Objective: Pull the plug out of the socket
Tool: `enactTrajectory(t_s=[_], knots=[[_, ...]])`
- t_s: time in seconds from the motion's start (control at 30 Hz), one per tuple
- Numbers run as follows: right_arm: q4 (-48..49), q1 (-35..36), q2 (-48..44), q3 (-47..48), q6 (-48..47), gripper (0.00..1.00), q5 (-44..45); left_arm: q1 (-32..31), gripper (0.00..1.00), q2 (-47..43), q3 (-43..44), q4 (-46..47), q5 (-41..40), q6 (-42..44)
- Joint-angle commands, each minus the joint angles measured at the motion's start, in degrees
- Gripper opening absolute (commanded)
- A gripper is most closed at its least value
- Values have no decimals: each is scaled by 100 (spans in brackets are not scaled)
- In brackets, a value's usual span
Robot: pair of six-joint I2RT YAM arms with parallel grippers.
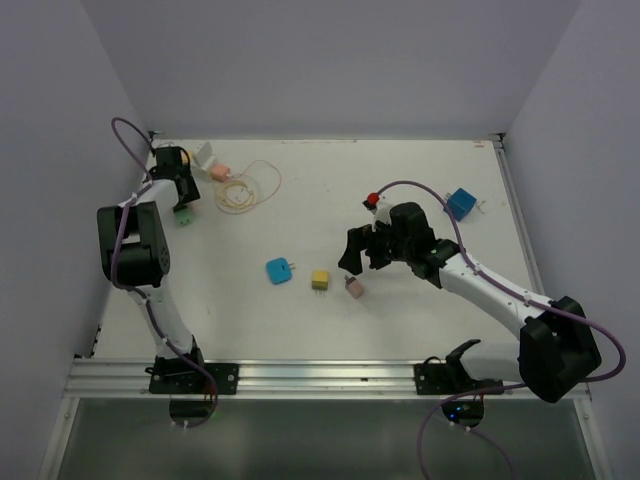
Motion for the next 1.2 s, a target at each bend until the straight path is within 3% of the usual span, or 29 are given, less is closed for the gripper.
enactTrajectory(t_s=[0.0,0.1,0.27,0.43,0.67,0.93,1.17], knots=[[172,29,-158,53,-124,99,-147,39,10,-684,-349,-283,-338,-85],[216,29,-228,18,-107,99,-173,39,2,-1114,-788,-670,-365,-453],[234,29,-334,-8,-98,99,-217,21,0,-1825,-1788,-1110,74,-1068],[155,38,-343,9,-98,99,-235,-49,0,-2625,-2573,-1093,531,-1035],[14,38,-167,237,165,99,-243,-1101,0,-3505,-3056,-935,724,-464],[409,64,210,484,745,99,-692,-1516,0,-4130,-3505,-83,2305,-244],[822,108,632,870,1912,98,-296,-2816,0,-4490,-3470,111,2544,187]])
